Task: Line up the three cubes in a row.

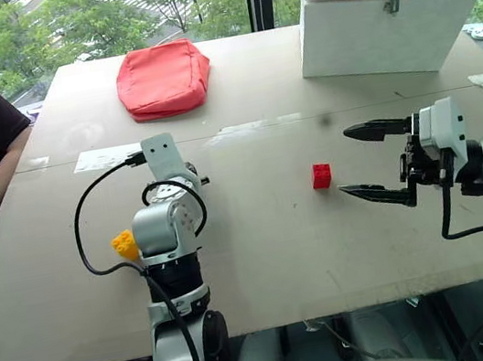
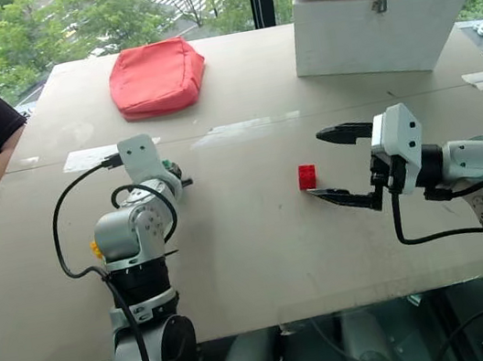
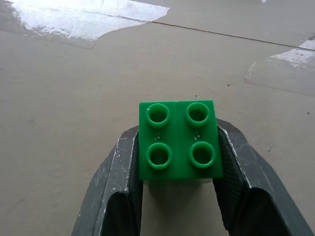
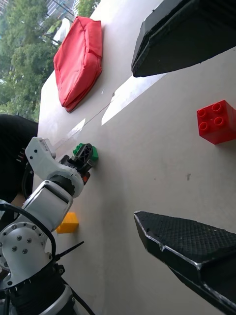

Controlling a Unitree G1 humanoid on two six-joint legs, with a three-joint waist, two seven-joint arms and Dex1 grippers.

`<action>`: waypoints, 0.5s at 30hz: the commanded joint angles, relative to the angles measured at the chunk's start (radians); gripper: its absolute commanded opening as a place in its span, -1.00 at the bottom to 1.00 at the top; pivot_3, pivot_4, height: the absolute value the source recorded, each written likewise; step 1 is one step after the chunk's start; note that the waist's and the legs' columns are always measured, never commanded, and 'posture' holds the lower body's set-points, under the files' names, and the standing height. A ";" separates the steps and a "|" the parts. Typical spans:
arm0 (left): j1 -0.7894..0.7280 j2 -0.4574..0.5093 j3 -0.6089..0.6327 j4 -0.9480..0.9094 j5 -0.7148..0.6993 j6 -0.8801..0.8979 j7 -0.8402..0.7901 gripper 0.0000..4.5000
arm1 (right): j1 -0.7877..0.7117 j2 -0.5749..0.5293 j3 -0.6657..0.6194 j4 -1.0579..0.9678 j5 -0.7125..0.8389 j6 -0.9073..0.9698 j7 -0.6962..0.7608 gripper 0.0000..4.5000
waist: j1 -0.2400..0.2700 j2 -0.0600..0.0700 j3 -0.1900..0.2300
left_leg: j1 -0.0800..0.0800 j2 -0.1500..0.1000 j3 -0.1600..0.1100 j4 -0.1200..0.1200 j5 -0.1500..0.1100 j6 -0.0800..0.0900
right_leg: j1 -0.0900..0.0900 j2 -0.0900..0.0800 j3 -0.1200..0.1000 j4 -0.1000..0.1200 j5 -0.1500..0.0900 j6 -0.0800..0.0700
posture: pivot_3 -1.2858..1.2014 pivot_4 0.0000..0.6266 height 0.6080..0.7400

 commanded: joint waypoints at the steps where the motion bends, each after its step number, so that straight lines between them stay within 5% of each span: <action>1: 0.072 0.153 -0.048 -0.123 -0.110 -0.169 -0.373 -0.42 | 0.025 -0.026 -0.054 -0.056 0.033 0.004 -0.007 1.00 | -0.001 0.000 0.000 | 0.000 0.000 0.000 0.000 0.000 0.000 | 0.000 0.000 0.000 0.000 0.000 0.000 | 0.03 -0.52 1.00; 4: 0.095 0.333 -0.061 -0.112 -0.265 -0.272 -0.810 -0.42 | 0.059 -0.045 -0.065 -0.068 0.056 0.034 -0.009 1.00 | 0.000 0.000 0.000 | -0.001 0.002 0.001 0.000 0.000 0.000 | -0.002 0.000 -0.001 0.000 0.000 -0.001 | 0.03 -0.52 1.00; 8: 0.022 0.555 -0.204 0.113 -0.235 -0.511 -1.319 -0.42 | 0.109 -0.072 -0.095 -0.081 0.070 0.062 -0.021 1.00 | 0.004 0.001 0.000 | -0.001 0.002 0.001 0.000 -0.002 0.004 | -0.001 0.000 -0.001 -0.001 -0.003 -0.005 | 0.03 -0.52 1.00; 11: -0.102 0.589 -0.332 0.325 -0.173 -0.691 -1.615 -0.42 | 0.179 -0.092 -0.141 -0.121 0.080 0.067 -0.020 1.00 | 0.007 0.001 0.000 | -0.001 0.001 0.004 0.002 -0.002 0.005 | 0.000 0.000 -0.001 -0.001 -0.003 -0.004 | 0.03 -0.52 1.00; 15: -0.264 0.521 -0.435 0.640 -0.034 -0.938 -1.721 -0.42 | 0.265 -0.086 -0.192 -0.186 0.078 0.072 -0.065 1.00 | 0.006 0.001 0.000 | -0.003 0.002 0.003 0.004 -0.003 0.006 | 0.000 0.000 -0.001 -0.001 -0.002 -0.004 | 0.03 -0.52 1.00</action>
